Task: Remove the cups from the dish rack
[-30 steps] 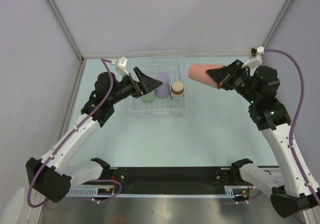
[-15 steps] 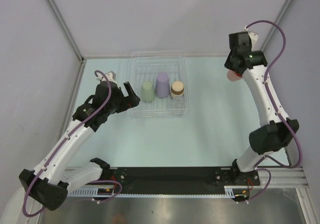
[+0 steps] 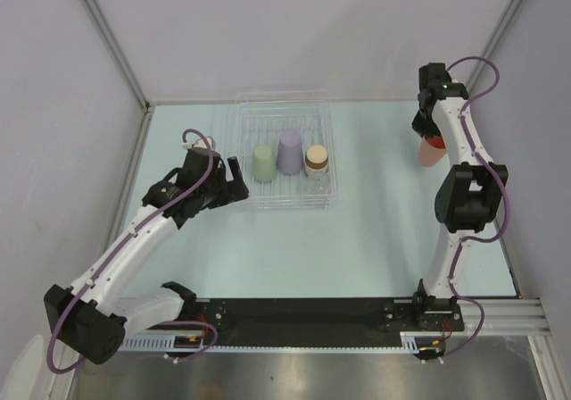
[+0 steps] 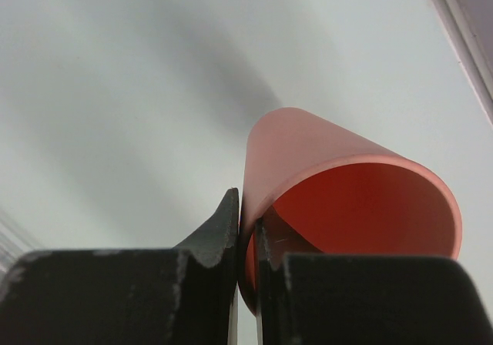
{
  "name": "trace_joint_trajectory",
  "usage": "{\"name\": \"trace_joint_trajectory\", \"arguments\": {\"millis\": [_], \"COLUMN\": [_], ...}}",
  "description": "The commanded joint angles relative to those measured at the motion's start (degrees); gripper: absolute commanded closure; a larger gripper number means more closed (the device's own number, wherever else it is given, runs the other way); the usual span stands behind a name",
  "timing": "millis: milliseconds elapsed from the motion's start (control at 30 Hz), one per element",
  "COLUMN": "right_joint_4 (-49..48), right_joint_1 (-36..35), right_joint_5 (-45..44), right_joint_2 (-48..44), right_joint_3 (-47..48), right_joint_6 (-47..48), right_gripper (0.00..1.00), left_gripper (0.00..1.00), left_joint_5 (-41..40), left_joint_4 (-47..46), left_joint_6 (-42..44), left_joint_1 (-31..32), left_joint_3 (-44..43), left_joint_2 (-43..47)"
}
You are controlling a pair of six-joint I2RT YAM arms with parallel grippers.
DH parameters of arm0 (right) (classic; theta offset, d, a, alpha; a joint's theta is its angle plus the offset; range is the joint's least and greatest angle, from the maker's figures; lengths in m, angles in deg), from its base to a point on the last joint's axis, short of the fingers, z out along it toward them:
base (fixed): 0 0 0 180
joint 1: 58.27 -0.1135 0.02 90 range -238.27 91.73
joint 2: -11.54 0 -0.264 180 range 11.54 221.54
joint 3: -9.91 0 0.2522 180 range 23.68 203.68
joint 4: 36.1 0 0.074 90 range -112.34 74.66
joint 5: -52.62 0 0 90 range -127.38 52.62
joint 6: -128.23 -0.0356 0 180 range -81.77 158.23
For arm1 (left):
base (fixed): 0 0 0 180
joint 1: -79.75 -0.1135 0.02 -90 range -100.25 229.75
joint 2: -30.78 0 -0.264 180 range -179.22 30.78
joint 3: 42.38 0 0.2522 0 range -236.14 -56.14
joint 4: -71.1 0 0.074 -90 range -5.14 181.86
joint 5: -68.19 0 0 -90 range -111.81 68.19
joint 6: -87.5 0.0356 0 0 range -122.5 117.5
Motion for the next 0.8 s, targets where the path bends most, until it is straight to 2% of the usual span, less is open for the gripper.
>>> {"name": "trace_joint_trajectory", "arguments": {"millis": [0,300,633,700,767], "right_joint_4": [-1.7,-4.2,-9.4,-10.0,-10.6], "right_joint_1": [-0.6,2.1,2.9,2.9,2.9], "right_joint_5": [0.9,2.2,5.6,5.9,5.9], "right_joint_2": [4.4,10.6,8.2,7.2,5.9], "right_joint_3": [3.3,3.6,-3.8,-4.7,-5.5], "right_joint_6": [-0.3,-0.2,-0.4,-0.5,-0.6], "right_gripper": [1.00,1.00,1.00,0.94,0.82], "left_gripper": [0.00,0.00,0.00,0.00,0.00], "left_joint_5": [1.1,1.3,2.5,2.7,2.7], "left_joint_4": [-0.6,-0.9,-2.4,-2.4,-2.3], "left_joint_6": [1.5,1.4,1.8,1.7,1.7], "left_joint_1": [0.2,0.2,0.2,0.2,0.2], "left_joint_3": [0.0,-0.7,0.2,0.1,0.1], "left_joint_2": [-1.8,-3.7,-3.4,-3.6,-3.6]}}
